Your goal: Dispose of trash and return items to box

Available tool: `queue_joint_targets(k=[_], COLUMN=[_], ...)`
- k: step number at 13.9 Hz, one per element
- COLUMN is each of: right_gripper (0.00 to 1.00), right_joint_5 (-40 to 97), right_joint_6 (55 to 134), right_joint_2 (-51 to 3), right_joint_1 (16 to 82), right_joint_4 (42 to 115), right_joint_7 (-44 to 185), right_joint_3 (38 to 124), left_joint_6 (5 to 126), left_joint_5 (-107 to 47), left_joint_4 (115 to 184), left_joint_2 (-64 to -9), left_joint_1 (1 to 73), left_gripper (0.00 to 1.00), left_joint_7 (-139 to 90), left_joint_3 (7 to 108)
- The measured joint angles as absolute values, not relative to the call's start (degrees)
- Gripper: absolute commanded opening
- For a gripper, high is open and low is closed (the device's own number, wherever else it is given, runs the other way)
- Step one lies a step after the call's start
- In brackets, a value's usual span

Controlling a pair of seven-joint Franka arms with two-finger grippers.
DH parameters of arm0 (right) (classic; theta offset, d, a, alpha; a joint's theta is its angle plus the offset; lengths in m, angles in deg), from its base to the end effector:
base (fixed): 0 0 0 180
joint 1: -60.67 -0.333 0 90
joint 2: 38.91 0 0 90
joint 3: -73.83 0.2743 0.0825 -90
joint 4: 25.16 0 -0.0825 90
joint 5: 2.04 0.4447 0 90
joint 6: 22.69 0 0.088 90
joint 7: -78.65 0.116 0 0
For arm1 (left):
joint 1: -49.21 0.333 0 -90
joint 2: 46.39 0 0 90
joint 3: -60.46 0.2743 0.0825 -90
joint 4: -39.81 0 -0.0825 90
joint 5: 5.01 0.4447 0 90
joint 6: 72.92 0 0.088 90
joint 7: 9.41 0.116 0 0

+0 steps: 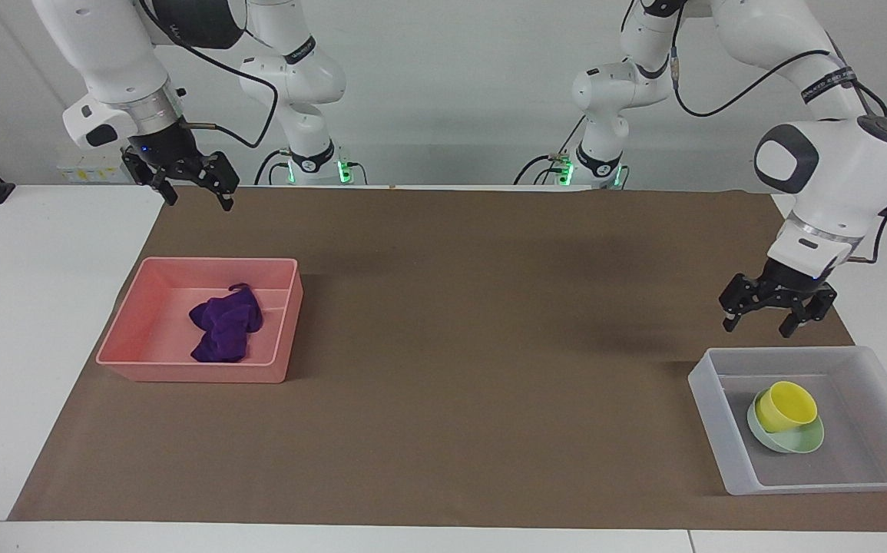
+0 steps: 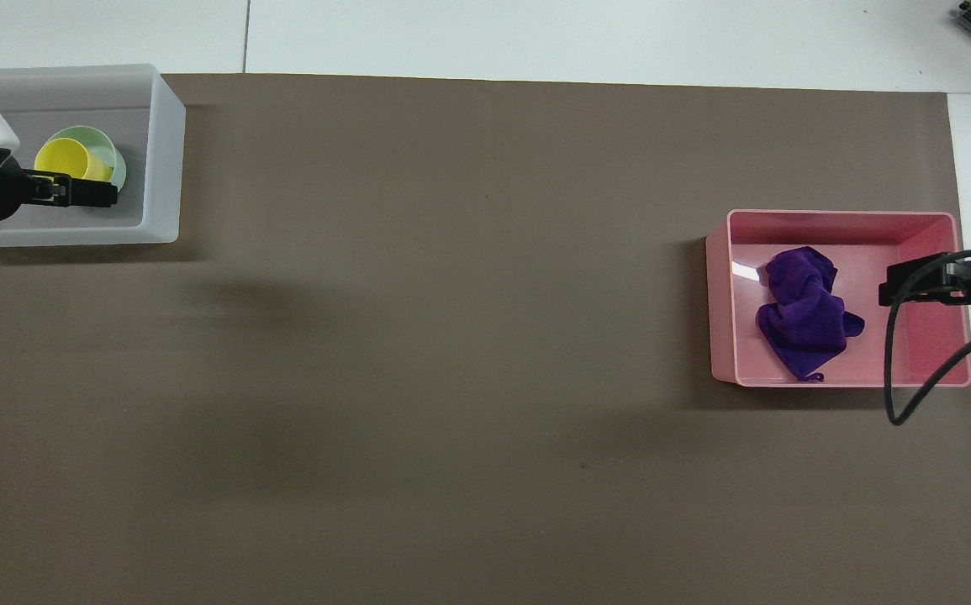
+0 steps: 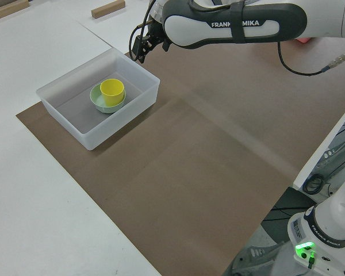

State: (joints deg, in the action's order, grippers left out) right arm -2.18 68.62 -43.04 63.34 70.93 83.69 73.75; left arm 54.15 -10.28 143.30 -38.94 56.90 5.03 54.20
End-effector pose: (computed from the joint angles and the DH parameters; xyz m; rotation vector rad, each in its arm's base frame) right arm 0.5958 -0.0289 0.5628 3.1317 -0.2131 -0.0177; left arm 0.6788 0.0153 0.4261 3.0418 -0.2731 0.4495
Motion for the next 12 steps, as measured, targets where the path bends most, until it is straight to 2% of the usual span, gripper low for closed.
queue_joint_targets(k=[3,7,12], right_gripper=[1.00,1.00,1.00], right_joint_5=[-2.18,-2.18,-2.18], right_joint_6=[69.13,69.62,69.62], right_joint_2=[-43.04,-43.04,-43.05], right_joint_1=[63.34,63.34,63.34], right_joint_4=[70.97,71.06,71.20], right_joint_7=[83.69,83.69,83.69], right_joint_3=[73.75,73.75,73.75], left_joint_6=[50.26,45.42,35.83], left_joint_5=[-10.29,-10.29,-9.59], left_joint_4=[144.82,144.42,138.72], left_joint_2=[-42.76,-45.12,-45.78], left_joint_1=[55.19,54.43,54.42], left_gripper=[1.00,1.00,1.00], left_joint_7=[3.73,3.58,3.58], left_joint_3=[54.14,54.17,54.23])
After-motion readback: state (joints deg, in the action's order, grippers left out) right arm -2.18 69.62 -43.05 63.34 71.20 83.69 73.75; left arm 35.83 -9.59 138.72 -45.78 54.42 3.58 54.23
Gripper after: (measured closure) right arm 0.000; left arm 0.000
